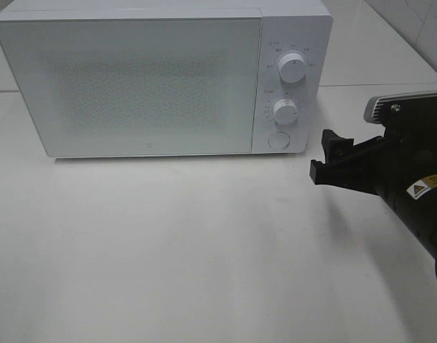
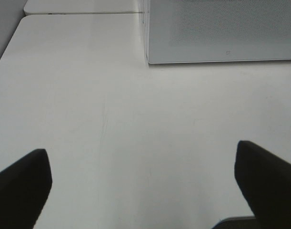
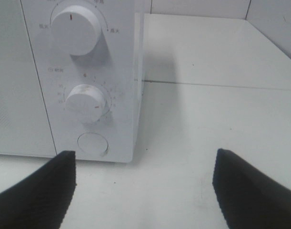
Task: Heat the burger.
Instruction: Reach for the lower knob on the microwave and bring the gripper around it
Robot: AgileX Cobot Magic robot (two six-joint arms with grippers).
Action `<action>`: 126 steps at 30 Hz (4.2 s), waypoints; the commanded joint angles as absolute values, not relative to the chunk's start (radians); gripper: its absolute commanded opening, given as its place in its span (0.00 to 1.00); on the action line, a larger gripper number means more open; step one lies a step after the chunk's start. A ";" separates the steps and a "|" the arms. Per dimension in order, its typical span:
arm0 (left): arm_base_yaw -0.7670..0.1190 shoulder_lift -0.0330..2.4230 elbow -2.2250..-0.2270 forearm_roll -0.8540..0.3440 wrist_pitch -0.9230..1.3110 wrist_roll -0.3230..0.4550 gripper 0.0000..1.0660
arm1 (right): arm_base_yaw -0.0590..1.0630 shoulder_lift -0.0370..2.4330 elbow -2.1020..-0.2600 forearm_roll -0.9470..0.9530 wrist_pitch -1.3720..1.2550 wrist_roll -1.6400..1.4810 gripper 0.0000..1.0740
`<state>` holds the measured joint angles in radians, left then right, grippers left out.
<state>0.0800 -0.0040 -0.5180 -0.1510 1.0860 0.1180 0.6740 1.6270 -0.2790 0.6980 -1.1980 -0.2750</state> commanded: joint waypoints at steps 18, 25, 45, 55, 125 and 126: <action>0.083 -0.029 -0.518 -0.155 1.074 0.114 0.93 | 0.740 1.807 -0.525 0.797 -1.366 -0.342 0.73; 0.083 -0.029 -0.518 -0.155 1.074 0.114 0.93 | 0.740 1.904 -0.622 0.807 -1.355 -0.342 0.73; 0.083 -0.023 -0.518 -0.155 1.074 0.114 0.93 | 0.687 2.072 -0.820 0.828 -1.294 -0.342 0.71; 0.083 -0.023 -0.518 -0.155 1.074 0.114 0.93 | 0.664 2.083 -0.842 0.803 -1.285 -0.342 0.71; 0.083 -0.023 -0.518 -0.155 1.074 0.114 0.93 | 0.652 2.086 -0.842 0.689 -1.283 0.953 0.06; 0.083 -0.023 -0.518 -0.155 1.074 0.114 0.93 | 0.652 2.086 -0.842 0.677 -1.299 0.993 0.06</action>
<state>0.0800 -0.0040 -0.5180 -0.1510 1.0860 0.1180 0.6530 2.0900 -0.8200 0.7790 -1.2070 0.9210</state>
